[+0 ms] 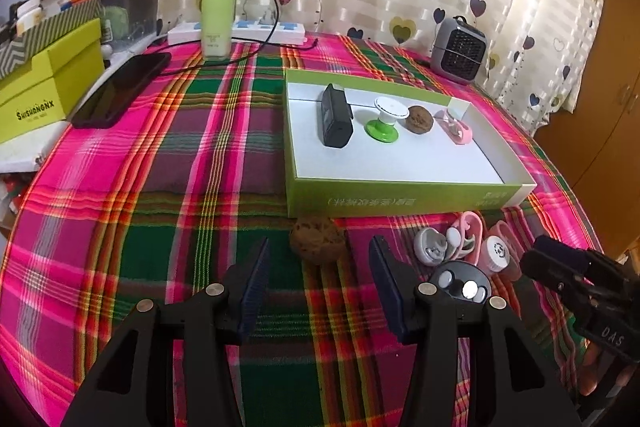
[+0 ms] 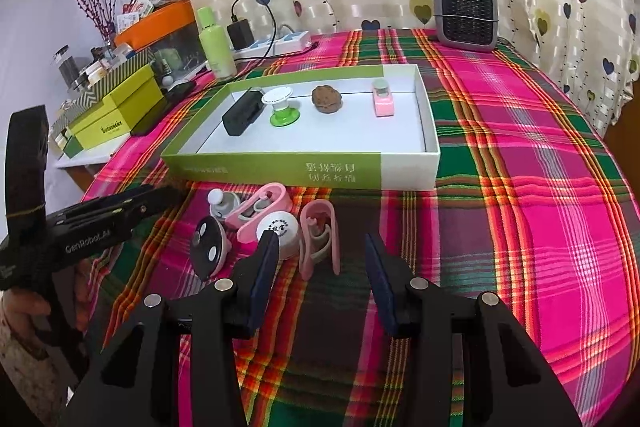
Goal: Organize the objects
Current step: 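Move both open tools toward the pile of items beside the box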
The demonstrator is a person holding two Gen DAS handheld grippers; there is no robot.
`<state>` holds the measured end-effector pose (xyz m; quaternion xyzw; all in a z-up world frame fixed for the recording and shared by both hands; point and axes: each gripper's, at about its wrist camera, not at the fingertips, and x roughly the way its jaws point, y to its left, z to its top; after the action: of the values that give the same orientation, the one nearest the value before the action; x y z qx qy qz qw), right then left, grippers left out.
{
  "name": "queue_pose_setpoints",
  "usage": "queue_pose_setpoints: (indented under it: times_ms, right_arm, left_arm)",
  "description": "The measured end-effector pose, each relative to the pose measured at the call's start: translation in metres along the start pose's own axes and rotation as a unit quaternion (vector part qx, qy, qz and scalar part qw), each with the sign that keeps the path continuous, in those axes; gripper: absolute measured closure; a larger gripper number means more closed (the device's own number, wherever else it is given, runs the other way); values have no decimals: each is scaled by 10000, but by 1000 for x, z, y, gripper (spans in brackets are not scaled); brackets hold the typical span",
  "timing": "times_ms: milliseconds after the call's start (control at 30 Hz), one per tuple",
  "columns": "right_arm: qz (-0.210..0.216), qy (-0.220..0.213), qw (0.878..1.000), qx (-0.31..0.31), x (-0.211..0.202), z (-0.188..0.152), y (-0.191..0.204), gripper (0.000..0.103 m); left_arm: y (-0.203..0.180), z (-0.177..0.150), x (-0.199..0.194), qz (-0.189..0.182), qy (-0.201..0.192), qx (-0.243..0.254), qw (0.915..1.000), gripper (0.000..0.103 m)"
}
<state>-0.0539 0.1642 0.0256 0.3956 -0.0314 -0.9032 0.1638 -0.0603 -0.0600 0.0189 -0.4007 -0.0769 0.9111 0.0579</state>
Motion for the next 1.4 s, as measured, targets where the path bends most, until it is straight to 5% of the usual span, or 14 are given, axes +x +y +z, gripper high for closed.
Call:
queue_pose_setpoints:
  times_ms: [767, 1400]
  right_arm:
    - [-475, 294, 9984, 77, 15, 5, -11, 58]
    - [-589, 524, 9944, -701, 36, 16, 5, 58]
  left_arm:
    - [4, 4, 12, 55, 151, -86, 9998, 54]
    - [4, 9, 15, 96, 173, -5, 9998, 55]
